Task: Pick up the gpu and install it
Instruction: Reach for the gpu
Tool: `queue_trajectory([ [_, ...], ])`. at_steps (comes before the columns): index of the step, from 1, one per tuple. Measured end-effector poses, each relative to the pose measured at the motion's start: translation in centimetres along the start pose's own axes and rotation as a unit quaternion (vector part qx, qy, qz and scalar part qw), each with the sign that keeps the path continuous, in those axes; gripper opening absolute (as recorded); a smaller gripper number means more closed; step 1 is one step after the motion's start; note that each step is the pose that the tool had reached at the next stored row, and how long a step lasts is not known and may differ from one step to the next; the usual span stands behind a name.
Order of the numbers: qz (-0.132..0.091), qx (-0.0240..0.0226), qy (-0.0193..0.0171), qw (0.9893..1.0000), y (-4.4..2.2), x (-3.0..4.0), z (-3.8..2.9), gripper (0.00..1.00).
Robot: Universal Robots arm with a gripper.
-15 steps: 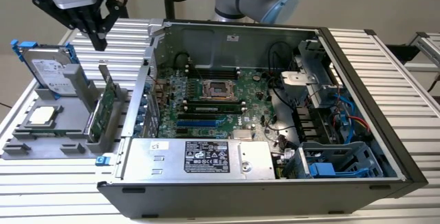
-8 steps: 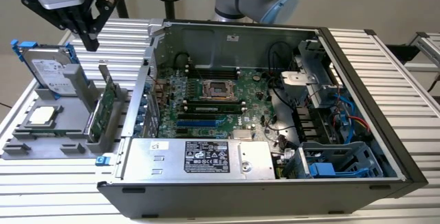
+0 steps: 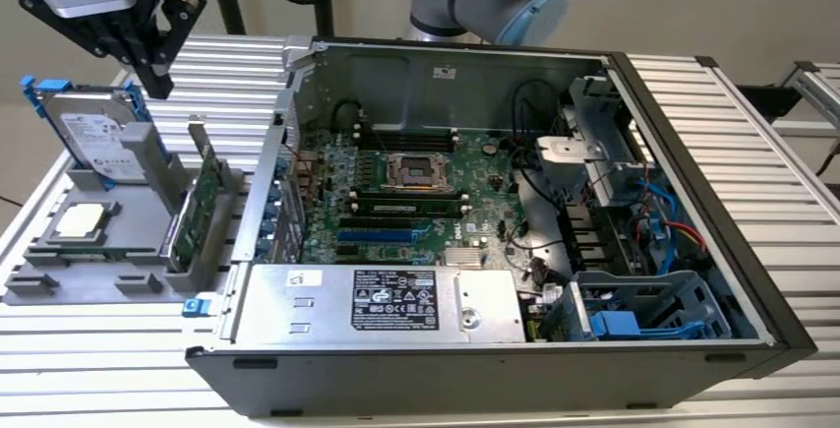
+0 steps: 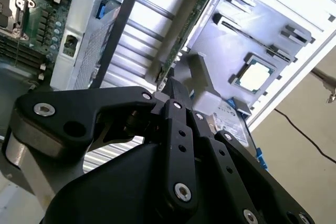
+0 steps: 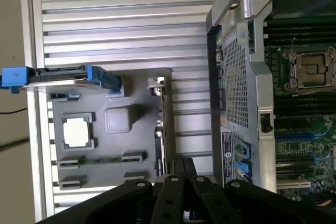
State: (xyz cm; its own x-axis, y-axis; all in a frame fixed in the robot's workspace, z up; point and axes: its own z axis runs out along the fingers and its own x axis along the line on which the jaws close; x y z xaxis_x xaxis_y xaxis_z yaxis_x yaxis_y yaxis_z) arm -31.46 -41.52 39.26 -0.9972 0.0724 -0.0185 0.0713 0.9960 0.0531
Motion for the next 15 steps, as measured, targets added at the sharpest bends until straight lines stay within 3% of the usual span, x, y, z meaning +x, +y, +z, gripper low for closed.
queue_trajectory([
  [15,0.0,0.0,0.0,1.0,-0.24,2.11,-0.05,0.0],
])
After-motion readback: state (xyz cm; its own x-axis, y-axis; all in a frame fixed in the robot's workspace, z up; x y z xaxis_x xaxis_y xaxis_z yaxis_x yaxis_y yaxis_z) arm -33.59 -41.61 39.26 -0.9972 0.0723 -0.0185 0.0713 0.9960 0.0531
